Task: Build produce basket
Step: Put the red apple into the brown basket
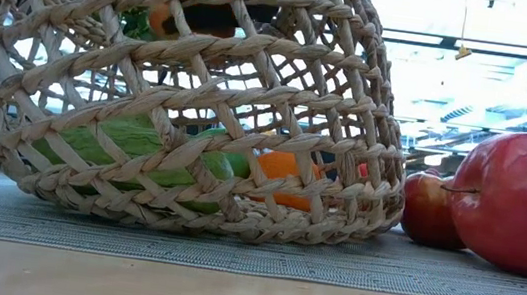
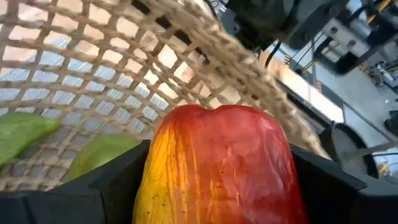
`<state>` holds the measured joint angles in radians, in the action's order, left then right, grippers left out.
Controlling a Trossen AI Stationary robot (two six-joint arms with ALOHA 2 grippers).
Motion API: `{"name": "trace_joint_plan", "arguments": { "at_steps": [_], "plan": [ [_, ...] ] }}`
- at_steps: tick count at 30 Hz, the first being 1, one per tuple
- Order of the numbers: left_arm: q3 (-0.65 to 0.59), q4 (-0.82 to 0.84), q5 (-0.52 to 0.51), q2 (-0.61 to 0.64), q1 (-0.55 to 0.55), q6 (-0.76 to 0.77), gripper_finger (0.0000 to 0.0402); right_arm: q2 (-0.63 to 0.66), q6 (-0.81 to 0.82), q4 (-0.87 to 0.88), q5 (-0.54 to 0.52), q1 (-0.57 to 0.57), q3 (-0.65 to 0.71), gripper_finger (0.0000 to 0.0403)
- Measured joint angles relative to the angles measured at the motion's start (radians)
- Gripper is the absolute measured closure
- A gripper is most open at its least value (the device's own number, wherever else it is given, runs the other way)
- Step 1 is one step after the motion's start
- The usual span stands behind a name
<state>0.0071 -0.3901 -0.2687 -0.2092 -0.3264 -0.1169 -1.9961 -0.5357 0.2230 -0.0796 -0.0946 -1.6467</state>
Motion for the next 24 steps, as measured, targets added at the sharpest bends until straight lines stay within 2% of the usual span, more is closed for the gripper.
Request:
{"name": "trace_joint_plan", "arguments": {
  "at_steps": [7,13,16,20,24],
  "plan": [
    [0.000,0.000,0.000,0.000,0.000,0.000,0.0373,0.000,0.034,-0.006,0.002,0.014,0.039,0.0064],
    [0.000,0.000,0.000,0.000,0.000,0.000,0.0365,0.000,0.062,-0.005,0.001,0.012,0.040,0.0025],
    [0.000,0.000,0.000,0.000,0.000,0.000,0.0367,0.000,0.057,-0.027,-0.045,0.013,0.040,0.0007],
    [0.000,0.000,0.000,0.000,0.000,0.000,0.0373,0.009,-0.028,-0.071,-0.158,-0.009,0.022,0.0014],
    [0.000,0.000,0.000,0.000,0.000,0.000,0.0372,0.054,-0.067,-0.171,-0.168,-0.027,-0.021,0.0020]
  ]
}}
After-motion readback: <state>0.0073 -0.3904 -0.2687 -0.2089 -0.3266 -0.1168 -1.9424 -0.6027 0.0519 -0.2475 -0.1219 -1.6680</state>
